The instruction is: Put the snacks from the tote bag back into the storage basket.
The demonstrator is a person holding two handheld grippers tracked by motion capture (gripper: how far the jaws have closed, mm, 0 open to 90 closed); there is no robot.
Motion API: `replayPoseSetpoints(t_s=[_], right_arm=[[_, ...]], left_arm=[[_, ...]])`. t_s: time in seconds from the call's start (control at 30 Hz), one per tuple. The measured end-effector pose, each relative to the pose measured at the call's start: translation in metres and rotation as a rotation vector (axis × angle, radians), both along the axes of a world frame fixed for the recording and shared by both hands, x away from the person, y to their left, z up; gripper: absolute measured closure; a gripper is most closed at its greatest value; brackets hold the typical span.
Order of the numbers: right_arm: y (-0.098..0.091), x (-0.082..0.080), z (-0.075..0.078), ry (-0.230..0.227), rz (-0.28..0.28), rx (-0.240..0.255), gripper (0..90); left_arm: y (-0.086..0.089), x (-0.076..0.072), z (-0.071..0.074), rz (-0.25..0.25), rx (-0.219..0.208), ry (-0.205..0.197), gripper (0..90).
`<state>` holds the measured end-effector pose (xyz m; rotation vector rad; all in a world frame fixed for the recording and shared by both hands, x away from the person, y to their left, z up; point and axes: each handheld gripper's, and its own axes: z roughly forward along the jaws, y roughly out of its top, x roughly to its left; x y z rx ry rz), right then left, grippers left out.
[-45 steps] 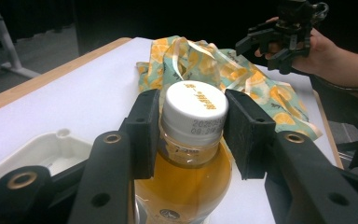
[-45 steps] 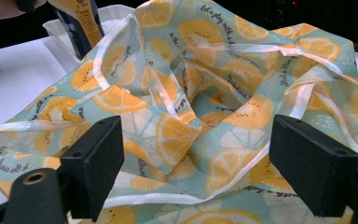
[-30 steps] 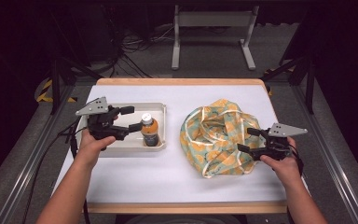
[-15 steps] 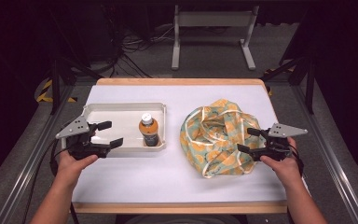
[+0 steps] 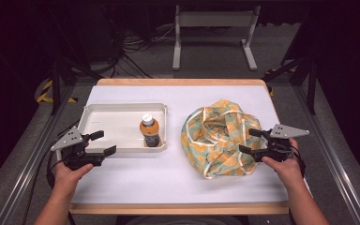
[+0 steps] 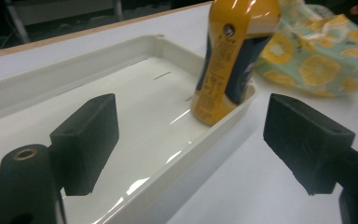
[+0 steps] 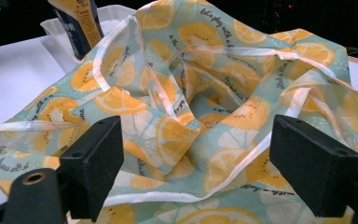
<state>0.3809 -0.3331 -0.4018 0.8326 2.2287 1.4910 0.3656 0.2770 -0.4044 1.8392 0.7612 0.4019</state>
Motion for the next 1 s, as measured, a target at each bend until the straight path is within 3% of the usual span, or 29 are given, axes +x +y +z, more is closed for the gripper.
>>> replayPoseSetpoints(t_s=[0.13, 0.2, 0.4, 0.5, 0.53, 0.6, 0.8, 1.0], right_arm=[[0.000, 0.000, -0.001, -0.004, 0.002, -0.002, 18.8], [0.000, 0.000, -0.001, -0.003, 0.002, 0.001, 18.8], [0.000, 0.001, -0.004, 0.007, 0.002, -0.003, 18.8], [0.001, 0.001, -0.005, 0.009, 0.005, -0.001, 18.8], [0.002, 0.001, -0.005, 0.011, 0.006, 0.000, 18.8], [0.002, 0.001, -0.005, 0.012, 0.005, 0.001, 18.7], [0.001, 0.001, -0.005, 0.011, 0.004, 0.002, 18.7], [0.000, 0.001, -0.004, 0.007, 0.001, 0.005, 18.7]], left_arm=[[0.002, 0.001, -0.010, 0.035, 0.001, 0.008, 18.6], [0.003, 0.000, -0.013, 0.053, -0.009, -0.007, 18.5], [0.005, -0.001, -0.021, 0.069, -0.030, -0.001, 18.7], [0.002, -0.001, -0.023, 0.076, -0.002, -0.005, 18.7], [-0.001, -0.001, -0.024, 0.088, 0.047, -0.023, 18.8], [-0.003, -0.002, -0.024, 0.086, 0.055, -0.026, 18.8], [-0.003, 0.001, -0.027, 0.074, 0.012, 0.007, 18.7], [-0.003, -0.001, -0.025, 0.064, -0.006, 0.003, 18.5]])
